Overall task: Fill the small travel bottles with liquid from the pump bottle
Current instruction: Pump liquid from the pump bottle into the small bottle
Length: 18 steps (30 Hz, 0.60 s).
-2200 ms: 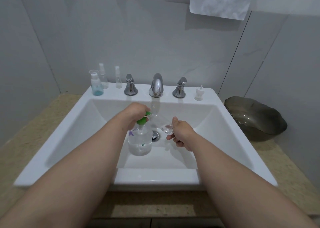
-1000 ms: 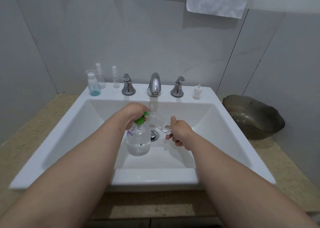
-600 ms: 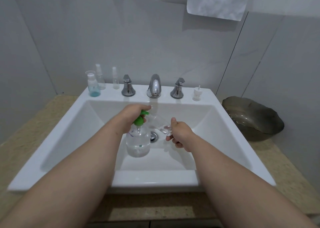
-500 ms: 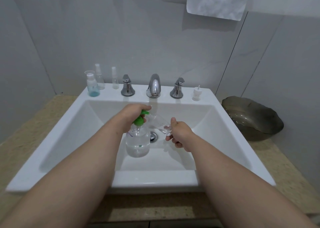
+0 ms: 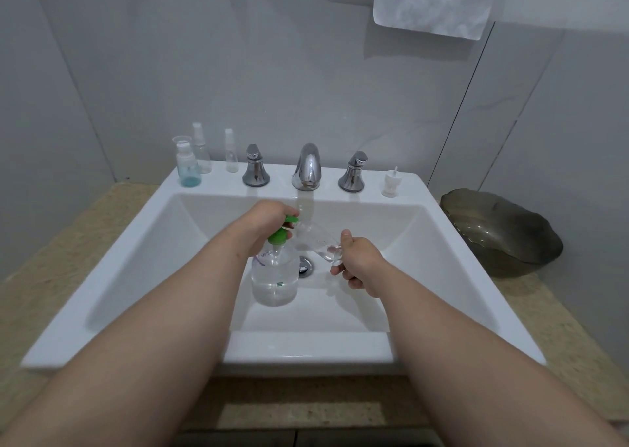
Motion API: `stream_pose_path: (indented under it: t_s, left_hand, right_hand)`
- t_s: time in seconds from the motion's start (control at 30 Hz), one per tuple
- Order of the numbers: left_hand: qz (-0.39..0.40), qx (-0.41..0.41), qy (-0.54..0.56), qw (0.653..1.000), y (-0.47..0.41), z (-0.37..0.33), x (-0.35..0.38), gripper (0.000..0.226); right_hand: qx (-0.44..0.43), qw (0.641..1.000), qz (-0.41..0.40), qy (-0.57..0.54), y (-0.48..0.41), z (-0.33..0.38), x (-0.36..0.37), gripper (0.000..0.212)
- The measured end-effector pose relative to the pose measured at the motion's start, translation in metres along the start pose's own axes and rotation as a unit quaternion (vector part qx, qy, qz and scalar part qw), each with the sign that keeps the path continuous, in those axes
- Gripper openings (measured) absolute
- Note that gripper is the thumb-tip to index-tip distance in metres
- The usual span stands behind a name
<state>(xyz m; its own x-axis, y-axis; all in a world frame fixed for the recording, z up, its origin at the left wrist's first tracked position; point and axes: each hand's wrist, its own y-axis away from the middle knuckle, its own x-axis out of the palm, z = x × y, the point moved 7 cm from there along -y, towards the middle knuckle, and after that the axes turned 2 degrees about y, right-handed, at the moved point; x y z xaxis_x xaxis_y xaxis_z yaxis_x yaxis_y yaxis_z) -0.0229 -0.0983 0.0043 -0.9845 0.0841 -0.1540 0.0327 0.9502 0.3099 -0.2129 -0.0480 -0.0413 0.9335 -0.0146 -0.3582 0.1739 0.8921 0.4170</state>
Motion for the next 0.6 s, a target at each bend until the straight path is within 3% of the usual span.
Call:
stream_pose_path:
  t_s: [0.6]
  left_hand:
    - [0.005,0.004,-0.002,1.0,-0.0003,0.0013,-0.0019,0.013]
  right_hand:
    - [0.013,1.0,0.008,-0.005,-0.0011,-0.0019,0.0019,0.054]
